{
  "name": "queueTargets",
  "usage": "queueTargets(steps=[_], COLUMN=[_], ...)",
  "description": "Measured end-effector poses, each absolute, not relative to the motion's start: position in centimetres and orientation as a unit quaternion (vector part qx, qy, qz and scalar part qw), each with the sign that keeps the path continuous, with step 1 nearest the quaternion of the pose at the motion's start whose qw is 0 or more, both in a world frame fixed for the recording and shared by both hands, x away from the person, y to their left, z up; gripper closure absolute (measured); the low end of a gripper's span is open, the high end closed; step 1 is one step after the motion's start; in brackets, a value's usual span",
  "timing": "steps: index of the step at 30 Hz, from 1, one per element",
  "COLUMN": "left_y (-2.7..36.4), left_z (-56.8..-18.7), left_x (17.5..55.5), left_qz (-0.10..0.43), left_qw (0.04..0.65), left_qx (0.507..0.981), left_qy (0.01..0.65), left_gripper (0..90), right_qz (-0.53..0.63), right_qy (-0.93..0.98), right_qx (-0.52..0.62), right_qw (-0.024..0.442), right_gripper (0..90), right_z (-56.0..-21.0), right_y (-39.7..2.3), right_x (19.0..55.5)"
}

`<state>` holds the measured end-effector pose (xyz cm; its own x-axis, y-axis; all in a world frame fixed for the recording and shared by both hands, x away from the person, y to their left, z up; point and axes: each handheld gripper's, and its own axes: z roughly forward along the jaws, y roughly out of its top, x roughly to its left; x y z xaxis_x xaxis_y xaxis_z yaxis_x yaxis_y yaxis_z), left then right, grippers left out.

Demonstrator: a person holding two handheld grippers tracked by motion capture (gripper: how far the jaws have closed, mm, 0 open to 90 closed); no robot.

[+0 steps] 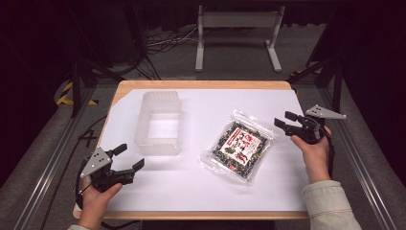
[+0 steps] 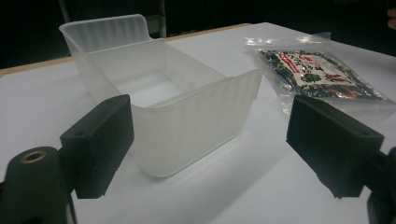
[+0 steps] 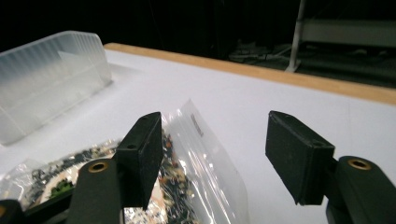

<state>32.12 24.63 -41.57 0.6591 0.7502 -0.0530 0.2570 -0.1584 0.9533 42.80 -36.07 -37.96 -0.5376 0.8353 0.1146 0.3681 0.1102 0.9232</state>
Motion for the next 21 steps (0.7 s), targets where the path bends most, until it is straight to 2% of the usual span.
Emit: queueTargets(steps=[4,10,21], left_y=[24.6,24.5,24.5], left_z=[-41.6,-41.6,-41.7], left_x=[32.1,32.1,32.2], left_qz=[0.224,0.226,0.226], left_qw=[0.547,0.548,0.547], left_qx=[0.728,0.728,0.728], left_qy=[0.347,0.346,0.345], left_gripper=[15.7,15.8,16.2], right_qz=[0.516,0.492,0.462], right_qy=[0.707,0.719,0.733], right_qx=[0.433,0.451,0.473], right_qw=[0.216,0.192,0.161], right_gripper=[38.5,43.8,43.6], right_z=[-38.9,-40.8,-42.7], right_y=[-36.3,-36.0,-36.0], right_x=[43.2,43.8,44.5])
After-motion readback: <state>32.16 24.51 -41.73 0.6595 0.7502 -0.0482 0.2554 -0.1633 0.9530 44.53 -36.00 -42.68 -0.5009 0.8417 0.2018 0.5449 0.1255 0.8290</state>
